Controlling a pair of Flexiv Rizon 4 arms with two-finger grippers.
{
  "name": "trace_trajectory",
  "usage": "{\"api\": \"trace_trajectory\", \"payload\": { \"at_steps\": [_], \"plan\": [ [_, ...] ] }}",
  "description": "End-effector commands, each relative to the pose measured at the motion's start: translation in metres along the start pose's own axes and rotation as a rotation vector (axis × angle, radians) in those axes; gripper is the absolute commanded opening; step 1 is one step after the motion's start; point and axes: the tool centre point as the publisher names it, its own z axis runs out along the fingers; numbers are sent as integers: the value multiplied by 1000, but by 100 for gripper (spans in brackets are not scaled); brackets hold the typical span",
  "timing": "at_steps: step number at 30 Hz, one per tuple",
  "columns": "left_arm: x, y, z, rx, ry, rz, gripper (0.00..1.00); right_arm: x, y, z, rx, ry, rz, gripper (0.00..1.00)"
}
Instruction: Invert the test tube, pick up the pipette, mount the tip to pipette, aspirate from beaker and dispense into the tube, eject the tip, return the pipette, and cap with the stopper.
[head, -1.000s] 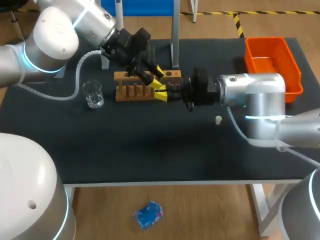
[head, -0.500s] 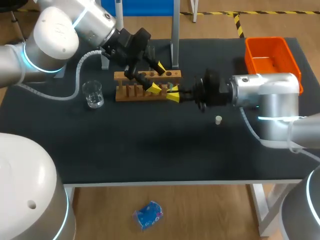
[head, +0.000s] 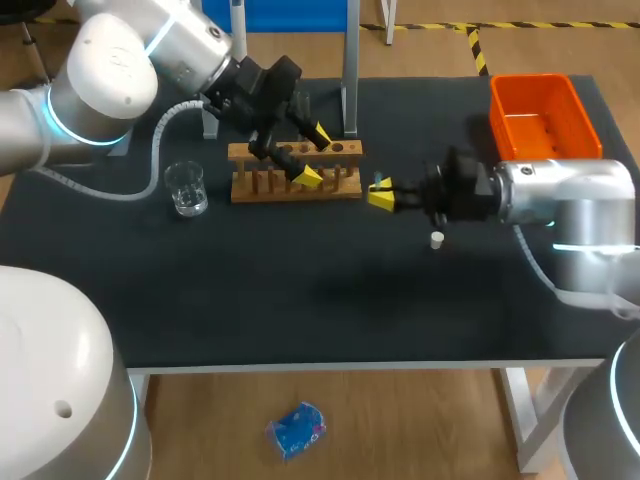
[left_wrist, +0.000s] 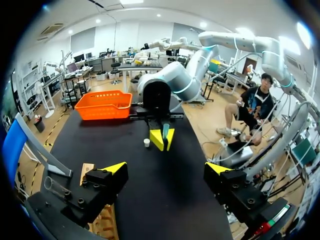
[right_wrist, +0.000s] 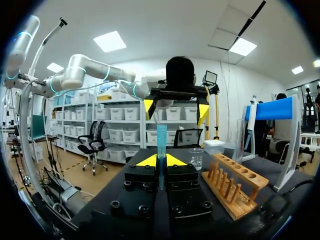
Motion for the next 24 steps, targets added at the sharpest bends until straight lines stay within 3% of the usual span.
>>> {"api": "trace_trajectory", "payload": {
  "at_steps": [1, 16, 24],
  "plan": [
    [-1, 0, -1, -3, 3, -1, 100, 4, 0, -3, 11, 23, -1, 0],
    [-1, 0, -1, -3, 3, -1, 100, 5, 0, -3, 16, 33, -6, 0],
    [-8, 29, -31, 33, -147, -100, 100, 5, 0, -3, 16, 33, -6, 0]
  ]
}}
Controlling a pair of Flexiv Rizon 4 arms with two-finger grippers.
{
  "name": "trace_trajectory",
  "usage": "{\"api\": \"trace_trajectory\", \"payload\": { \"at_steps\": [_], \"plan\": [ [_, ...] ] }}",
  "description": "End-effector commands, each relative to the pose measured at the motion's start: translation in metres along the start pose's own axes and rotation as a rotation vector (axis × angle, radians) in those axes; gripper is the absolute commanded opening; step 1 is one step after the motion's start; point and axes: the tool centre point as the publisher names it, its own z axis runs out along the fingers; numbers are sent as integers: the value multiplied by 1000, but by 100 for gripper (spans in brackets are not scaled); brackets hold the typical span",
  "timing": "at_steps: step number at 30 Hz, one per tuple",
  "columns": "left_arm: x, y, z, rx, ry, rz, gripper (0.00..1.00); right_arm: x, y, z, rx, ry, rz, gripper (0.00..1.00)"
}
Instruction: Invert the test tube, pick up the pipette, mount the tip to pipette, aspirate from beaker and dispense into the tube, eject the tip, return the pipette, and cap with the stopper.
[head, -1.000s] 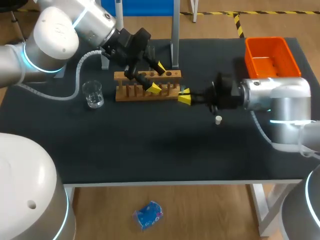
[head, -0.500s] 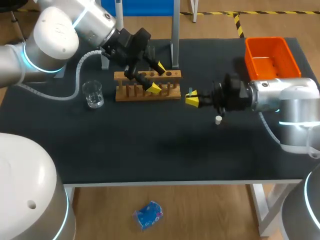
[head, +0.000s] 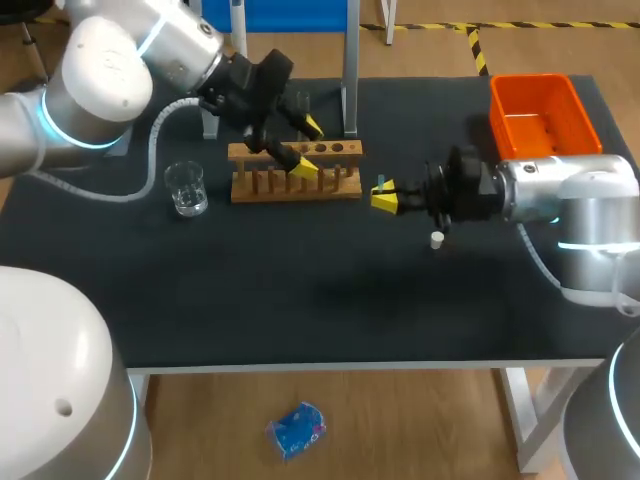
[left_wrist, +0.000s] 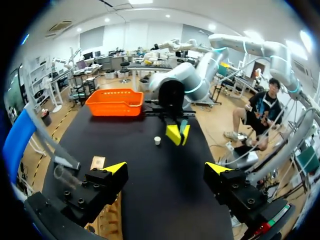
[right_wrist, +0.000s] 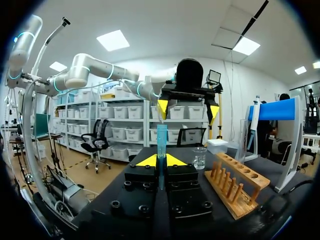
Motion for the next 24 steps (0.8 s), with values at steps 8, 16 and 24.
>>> {"api": "trace_trajectory", "payload": {
  "at_steps": [8, 16, 24],
  "plan": [
    [1, 49, -58, 37, -171, -106, 100, 0, 0, 0, 0, 1, 0, 0],
    [-12, 72, -102, 26, -249, -137, 100, 0, 0, 0, 0, 1, 0, 0],
    [-14, 75, -106, 24, -265, -153, 100, 0, 0, 0, 0, 1, 0, 0]
  ]
}}
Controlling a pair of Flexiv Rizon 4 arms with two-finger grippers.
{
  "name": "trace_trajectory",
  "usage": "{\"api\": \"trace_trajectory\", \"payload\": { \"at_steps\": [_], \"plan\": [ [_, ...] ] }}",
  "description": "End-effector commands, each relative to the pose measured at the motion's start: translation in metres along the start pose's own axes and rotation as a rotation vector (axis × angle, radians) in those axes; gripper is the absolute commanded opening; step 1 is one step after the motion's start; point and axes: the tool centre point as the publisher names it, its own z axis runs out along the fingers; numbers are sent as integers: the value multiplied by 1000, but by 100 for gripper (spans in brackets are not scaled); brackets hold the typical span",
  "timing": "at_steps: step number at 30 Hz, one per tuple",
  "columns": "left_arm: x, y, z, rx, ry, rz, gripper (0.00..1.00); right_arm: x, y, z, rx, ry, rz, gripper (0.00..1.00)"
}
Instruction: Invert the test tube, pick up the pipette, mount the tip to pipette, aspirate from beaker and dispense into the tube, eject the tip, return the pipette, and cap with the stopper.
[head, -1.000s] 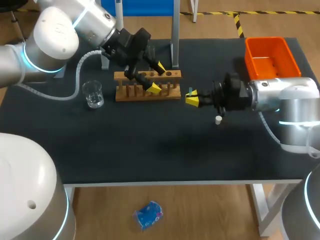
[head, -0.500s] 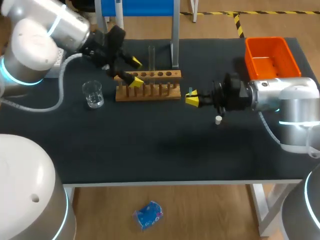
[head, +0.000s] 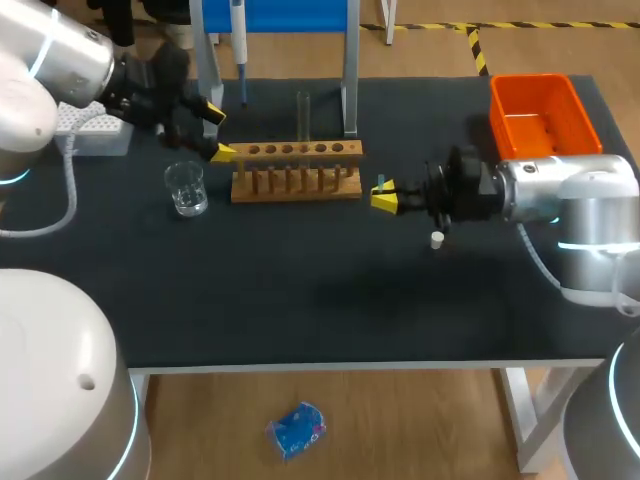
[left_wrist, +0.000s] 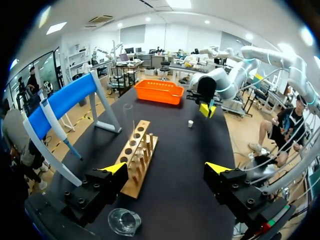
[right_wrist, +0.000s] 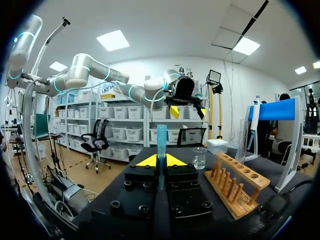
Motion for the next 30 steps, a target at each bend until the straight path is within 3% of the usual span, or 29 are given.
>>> {"api": "trace_trajectory", "payload": {
  "at_steps": [1, 9, 19, 22, 27, 30],
  "plan": [
    [2, 0, -3, -1, -2, 0, 100, 0, 0, 0, 1, 1, 0, 0],
    [2, 0, -2, 1, -4, 1, 100, 0, 0, 0, 1, 1, 0, 0],
    [-32, 27, -39, 8, -108, -79, 100, 0, 0, 0, 1, 1, 0, 0],
    [-52, 39, -56, -5, -183, -127, 100, 0, 0, 0, 1, 1, 0, 0],
    [-100, 60, -70, -101, -410, -319, 100, 0, 0, 0, 1, 1, 0, 0],
    [-118, 62, -72, -104, -465, -359, 100, 0, 0, 0, 1, 1, 0, 0]
  ]
}}
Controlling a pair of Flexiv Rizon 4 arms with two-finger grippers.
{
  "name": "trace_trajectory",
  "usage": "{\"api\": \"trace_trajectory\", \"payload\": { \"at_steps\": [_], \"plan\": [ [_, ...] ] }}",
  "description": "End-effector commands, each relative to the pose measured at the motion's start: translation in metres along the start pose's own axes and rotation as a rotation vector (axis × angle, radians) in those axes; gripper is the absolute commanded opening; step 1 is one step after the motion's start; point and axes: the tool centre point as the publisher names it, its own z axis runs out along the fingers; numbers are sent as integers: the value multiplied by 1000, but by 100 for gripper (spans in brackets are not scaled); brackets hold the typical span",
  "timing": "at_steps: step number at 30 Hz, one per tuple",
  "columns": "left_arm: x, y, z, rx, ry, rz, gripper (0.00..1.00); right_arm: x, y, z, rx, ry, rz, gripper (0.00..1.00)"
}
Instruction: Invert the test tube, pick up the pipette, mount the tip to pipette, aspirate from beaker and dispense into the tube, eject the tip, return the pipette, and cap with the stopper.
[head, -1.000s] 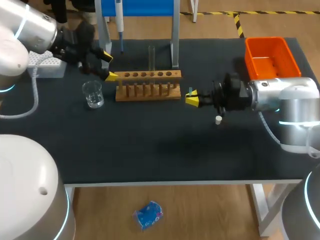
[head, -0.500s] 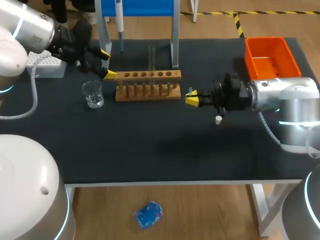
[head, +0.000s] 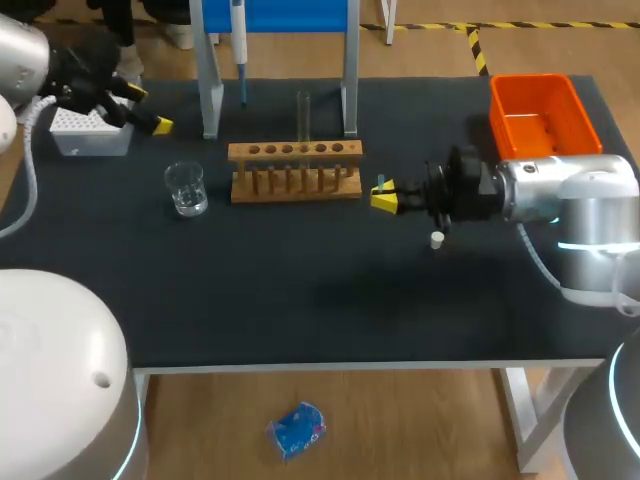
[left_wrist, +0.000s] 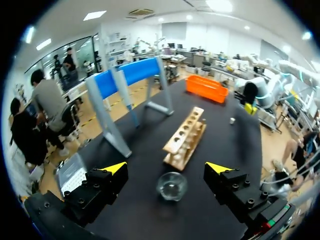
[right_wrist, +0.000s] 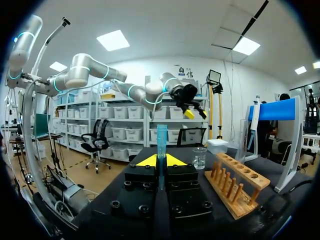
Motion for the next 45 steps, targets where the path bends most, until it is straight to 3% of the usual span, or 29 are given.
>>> {"api": "trace_trajectory", "payload": {
  "at_steps": [1, 7, 15, 22, 38, 45],
  "plan": [
    [-20, -9, 13, -72, -158, -131, 100, 0, 0, 0, 1, 1, -1, 0],
    [-44, -26, 18, -34, -236, -165, 100, 0, 0, 0, 1, 1, -1, 0],
    [-52, -37, 17, -6, -271, -181, 100, 0, 0, 0, 1, 1, -1, 0],
    [-40, -57, 9, 19, -269, -147, 100, 0, 0, 0, 1, 1, -1, 0],
    [-40, -57, 9, 19, -269, -147, 100, 0, 0, 0, 1, 1, -1, 0],
    [-32, -64, 32, 63, -232, -168, 100, 0, 0, 0, 1, 1, -1, 0]
  ]
}}
